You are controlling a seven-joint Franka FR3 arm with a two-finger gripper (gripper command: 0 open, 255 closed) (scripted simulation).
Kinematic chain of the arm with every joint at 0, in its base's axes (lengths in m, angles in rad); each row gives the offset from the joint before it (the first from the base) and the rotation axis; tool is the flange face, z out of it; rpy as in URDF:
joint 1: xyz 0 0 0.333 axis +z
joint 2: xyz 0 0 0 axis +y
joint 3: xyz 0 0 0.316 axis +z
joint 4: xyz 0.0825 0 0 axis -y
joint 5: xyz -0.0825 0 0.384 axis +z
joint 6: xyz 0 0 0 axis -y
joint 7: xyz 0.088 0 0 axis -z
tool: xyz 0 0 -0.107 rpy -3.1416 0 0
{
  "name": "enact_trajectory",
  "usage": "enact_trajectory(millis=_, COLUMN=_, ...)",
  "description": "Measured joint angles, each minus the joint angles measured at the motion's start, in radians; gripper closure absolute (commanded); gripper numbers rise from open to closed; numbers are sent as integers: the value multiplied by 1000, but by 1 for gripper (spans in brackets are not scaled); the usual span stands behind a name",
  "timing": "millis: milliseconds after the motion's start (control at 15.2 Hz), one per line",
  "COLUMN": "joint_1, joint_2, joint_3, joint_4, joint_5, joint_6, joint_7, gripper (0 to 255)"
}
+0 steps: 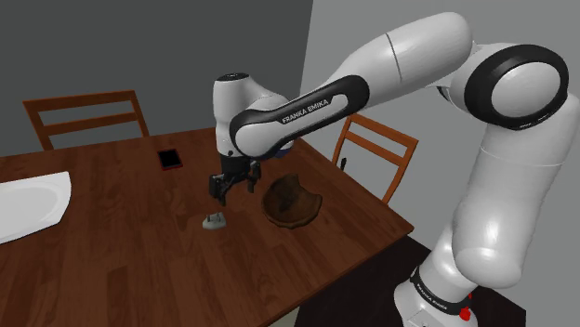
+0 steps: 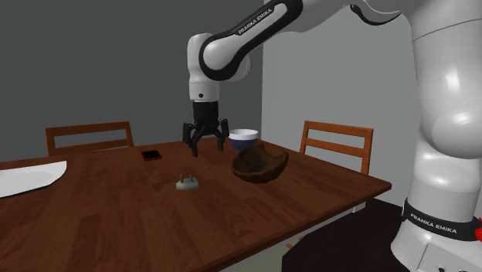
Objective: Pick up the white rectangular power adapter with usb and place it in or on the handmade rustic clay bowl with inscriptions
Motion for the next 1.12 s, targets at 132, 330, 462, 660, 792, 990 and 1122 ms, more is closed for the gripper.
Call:
enact_trajectory(millis=132, joint_1=20, joint_2=73, joint_3=-2, joint_4=58, joint_5=-33, joint_6=12, joint_7=25, gripper=0)
enact_trajectory(millis=330, joint_1=64, joint_2=200, joint_3=-9, joint_4=176, joint_5=-84, joint_6=14, joint_7=68, gripper=0)
enact_trajectory(millis=462, joint_1=84, joint_2=263, joint_3=-17, joint_4=238, joint_5=-107, joint_6=13, joint_7=82, gripper=0)
enact_trajectory(millis=660, joint_1=93, joint_2=295, joint_3=-23, joint_4=241, joint_5=-120, joint_6=41, joint_7=92, gripper=0)
enact_trajectory(millis=792, joint_1=93, joint_2=309, joint_3=-27, joint_4=235, joint_5=-126, joint_6=62, joint_7=94, gripper=0)
enact_trajectory(millis=990, joint_1=96, joint_2=323, joint_3=-30, joint_4=225, joint_5=-132, joint_6=84, joint_7=99, gripper=0)
enact_trajectory(millis=1122, joint_1=96, joint_2=326, joint_3=-31, joint_4=226, joint_5=-133, joint_6=87, joint_7=99, gripper=0)
